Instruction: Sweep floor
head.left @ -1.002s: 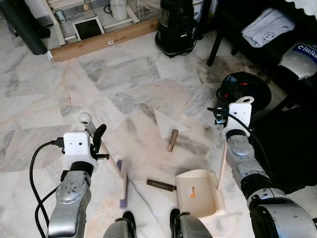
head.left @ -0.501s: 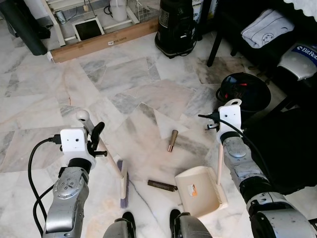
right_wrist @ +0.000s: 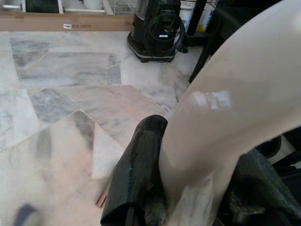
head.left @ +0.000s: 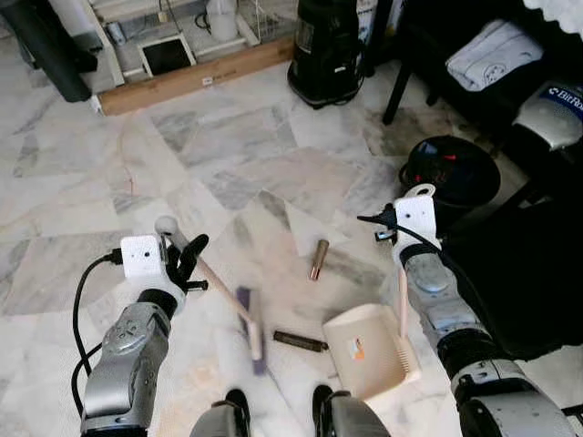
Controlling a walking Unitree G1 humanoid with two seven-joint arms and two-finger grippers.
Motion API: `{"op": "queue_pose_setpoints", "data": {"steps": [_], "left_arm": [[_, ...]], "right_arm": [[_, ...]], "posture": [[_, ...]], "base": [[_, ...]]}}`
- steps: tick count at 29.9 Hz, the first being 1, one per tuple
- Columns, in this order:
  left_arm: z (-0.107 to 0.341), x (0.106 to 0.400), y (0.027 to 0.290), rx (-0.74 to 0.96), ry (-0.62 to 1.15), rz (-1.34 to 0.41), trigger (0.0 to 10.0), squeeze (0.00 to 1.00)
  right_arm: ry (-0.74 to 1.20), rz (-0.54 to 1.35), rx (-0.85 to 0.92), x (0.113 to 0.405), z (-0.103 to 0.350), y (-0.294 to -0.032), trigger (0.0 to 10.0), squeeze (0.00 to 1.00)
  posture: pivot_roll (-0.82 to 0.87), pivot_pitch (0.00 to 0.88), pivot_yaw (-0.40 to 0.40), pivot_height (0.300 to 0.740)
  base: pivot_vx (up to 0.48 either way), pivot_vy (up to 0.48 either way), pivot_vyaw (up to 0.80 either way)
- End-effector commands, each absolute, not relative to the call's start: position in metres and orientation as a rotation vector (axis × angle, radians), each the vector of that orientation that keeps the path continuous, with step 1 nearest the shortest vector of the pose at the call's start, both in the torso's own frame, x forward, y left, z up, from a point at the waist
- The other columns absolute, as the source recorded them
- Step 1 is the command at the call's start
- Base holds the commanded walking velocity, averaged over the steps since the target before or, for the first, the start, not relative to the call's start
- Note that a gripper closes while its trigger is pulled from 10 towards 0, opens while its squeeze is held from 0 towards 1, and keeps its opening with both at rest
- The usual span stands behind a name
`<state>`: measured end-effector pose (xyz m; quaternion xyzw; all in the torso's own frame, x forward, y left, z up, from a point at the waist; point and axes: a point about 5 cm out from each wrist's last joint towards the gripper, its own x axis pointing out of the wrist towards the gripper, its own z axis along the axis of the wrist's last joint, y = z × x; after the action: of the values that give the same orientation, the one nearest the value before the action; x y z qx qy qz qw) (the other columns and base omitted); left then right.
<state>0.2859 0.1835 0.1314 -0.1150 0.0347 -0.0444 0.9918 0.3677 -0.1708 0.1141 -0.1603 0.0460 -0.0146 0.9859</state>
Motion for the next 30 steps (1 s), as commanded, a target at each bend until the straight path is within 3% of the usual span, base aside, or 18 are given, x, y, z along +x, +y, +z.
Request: {"op": "queue_pose_setpoints", "data": {"steps": [1,12,16,30], "left_arm": [[0.119,0.283,0.178,-0.312,0.144,-0.136,10.0,0.00],[0.139,0.286,0.178,-0.589,0.098,-0.192,10.0,0.00],[0.143,0.286,0.180,-0.578,0.087,-0.195,10.0,0.00],[0.141,0.285,0.179,-0.571,0.090,-0.189,10.0,0.00]], "right_arm": [[0.307,0.009,-0.339,0.348,0.069,-0.171,10.0,0.00],[0.304,0.020,-0.345,0.350,0.071,-0.169,10.0,0.00],[0.279,0.007,-0.333,0.352,0.076,-0.170,10.0,0.00],[-0.075,-0.070,-0.225,0.373,0.150,-0.174,10.0,0.00]], "posture": [[-0.05,0.307,0.000,0.740],[-0.04,0.311,-0.003,0.740],[-0.04,0.311,-0.003,0.740],[-0.05,0.308,-0.009,0.740]], "base": [[0.000,0.000,0.00],[0.000,0.000,0.00],[0.000,0.000,0.00],[0.000,0.000,0.00]]}}
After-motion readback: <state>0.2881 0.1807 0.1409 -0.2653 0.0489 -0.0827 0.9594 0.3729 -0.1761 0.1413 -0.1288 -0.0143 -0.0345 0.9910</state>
